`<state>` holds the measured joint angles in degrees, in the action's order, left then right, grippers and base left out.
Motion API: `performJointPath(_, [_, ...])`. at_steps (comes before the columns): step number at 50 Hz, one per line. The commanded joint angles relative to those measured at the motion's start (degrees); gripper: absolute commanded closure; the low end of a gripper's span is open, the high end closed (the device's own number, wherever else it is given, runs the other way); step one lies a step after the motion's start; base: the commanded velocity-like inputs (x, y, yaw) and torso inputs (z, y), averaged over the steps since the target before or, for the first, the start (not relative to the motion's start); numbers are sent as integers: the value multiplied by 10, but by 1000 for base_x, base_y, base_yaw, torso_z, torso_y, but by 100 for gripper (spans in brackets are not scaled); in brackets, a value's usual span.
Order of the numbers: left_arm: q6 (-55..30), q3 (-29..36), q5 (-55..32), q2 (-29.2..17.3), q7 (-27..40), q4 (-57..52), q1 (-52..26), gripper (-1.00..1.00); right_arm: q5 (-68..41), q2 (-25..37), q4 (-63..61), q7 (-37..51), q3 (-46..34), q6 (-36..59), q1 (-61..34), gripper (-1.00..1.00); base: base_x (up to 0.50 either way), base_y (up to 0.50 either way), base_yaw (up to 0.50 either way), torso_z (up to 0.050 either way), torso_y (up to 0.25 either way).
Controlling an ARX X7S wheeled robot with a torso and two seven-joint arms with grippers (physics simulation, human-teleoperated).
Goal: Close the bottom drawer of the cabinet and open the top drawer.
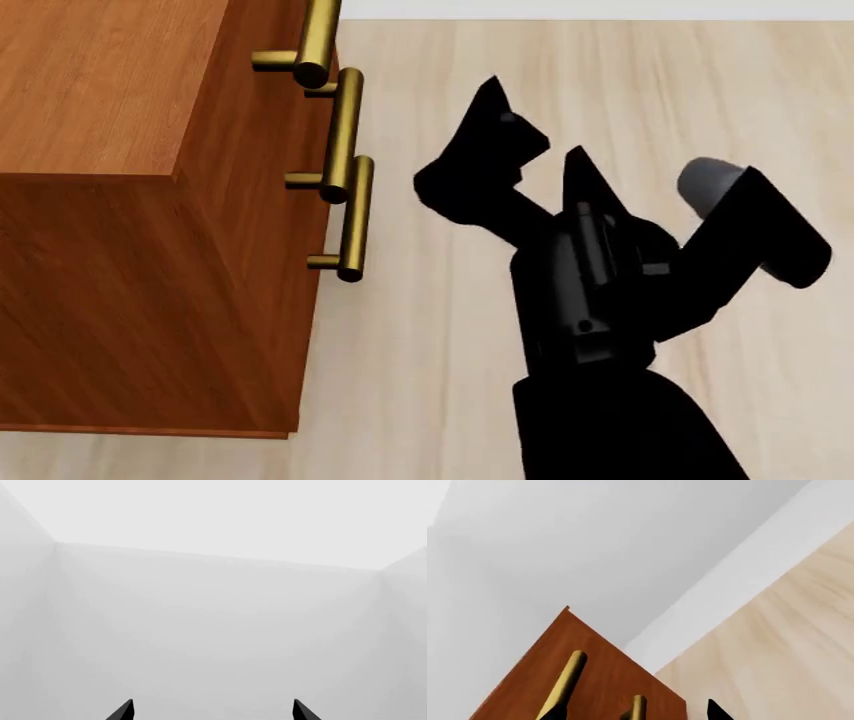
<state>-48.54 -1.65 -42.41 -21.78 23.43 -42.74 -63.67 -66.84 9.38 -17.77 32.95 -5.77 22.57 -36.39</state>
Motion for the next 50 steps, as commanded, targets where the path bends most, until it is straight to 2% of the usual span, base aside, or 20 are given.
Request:
performJointPath(1, [4, 4, 1, -2, 0, 2, -1, -100, -79, -30, -21, 31, 20, -6, -17, -100, 0, 0, 0, 0, 0])
performJointPath(21, [7, 4, -4, -5, 4, 3, -1, -100, -180, -59, -33, 76, 10, -16, -34, -100, 0, 0, 0, 0, 0])
performJointPath(50, [12, 5, -10, -11, 9, 5, -3, -100, -179, -53, 51, 54, -38, -37, -65, -100, 0, 0, 0, 0, 0])
